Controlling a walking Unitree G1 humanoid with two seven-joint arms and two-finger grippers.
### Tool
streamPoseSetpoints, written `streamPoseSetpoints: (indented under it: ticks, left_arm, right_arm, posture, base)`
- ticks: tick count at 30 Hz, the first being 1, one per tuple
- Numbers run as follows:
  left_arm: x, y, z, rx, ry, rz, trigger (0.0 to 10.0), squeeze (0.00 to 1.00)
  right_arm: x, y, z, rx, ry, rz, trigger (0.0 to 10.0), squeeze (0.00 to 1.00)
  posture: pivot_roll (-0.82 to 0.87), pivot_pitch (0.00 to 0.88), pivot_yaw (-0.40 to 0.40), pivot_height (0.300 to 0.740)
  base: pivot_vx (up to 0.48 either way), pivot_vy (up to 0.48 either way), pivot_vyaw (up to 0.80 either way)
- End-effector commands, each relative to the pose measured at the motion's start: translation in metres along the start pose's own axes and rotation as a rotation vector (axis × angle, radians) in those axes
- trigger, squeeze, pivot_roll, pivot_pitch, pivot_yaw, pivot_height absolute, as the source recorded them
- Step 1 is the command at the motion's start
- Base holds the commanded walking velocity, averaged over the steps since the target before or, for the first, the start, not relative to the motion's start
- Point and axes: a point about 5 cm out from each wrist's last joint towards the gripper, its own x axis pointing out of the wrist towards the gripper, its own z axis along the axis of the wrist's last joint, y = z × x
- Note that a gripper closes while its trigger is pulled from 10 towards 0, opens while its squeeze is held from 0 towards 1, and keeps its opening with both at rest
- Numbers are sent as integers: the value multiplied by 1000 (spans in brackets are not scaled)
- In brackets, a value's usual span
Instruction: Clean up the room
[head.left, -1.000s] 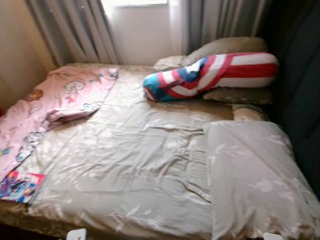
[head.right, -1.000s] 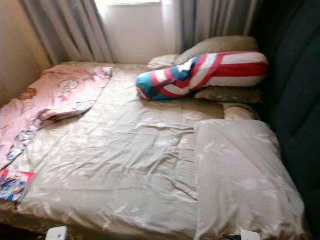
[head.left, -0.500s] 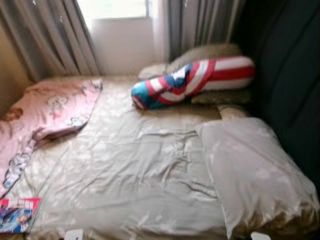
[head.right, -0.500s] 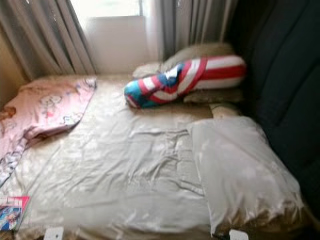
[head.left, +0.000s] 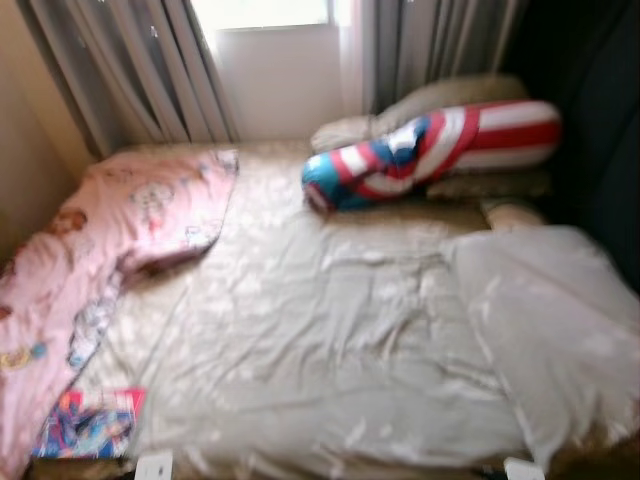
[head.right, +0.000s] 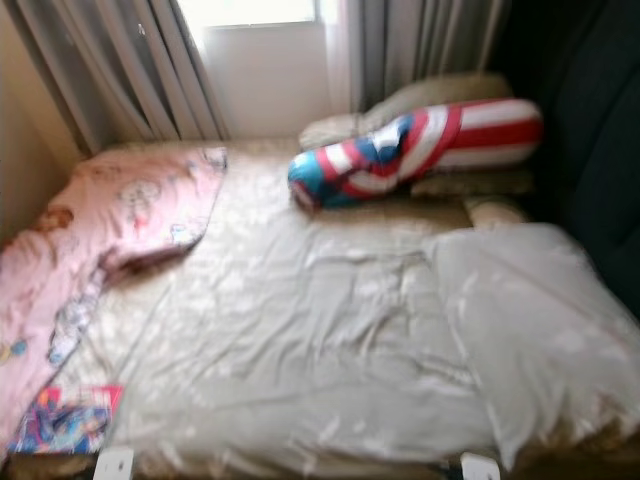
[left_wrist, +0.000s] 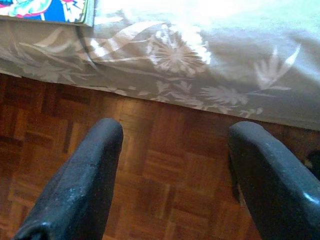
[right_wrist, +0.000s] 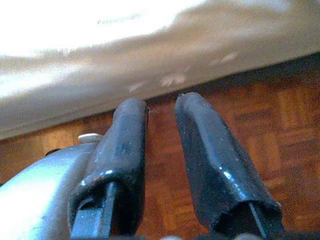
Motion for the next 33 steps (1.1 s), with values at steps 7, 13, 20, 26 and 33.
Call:
streamPoseSetpoints:
  ticks: [7, 13, 20, 26, 33]
  left_arm:
    - [0, 17, 6, -21, -20, 28, 10000, 0]
    - [1, 11, 7, -26, -15, 27, 10000, 0]
    - [2, -1, 8, -35, -11, 20, 10000, 0]
    - [2, -1, 8, -38, -9, 21, 10000, 0]
    - [1, 4, 7, -41, -7, 29, 10000, 0]
  right_arm:
    - [0, 1, -2, 8, 12, -3, 10000, 0]
    - [1, 2, 0, 5, 9, 2, 10000, 0]
    - [1, 2, 3, -16, 4, 9, 10000, 0]
    - [3, 8, 8, -18, -2, 17, 10000, 0]
    - [5, 13, 11, 7, -8, 19, 10000, 0]
  posture:
    - [-178, 0, 67, 740]
    - [-176, 0, 61, 740]
    - [-169, 0, 53, 740]
    - [-168, 0, 51, 740]
    - [-169, 0, 53, 740]
  base:
    - [0, 428, 0]
    - [0, 426, 0]
    - [0, 426, 134]
    - [0, 424, 773]
    - [0, 423, 100]
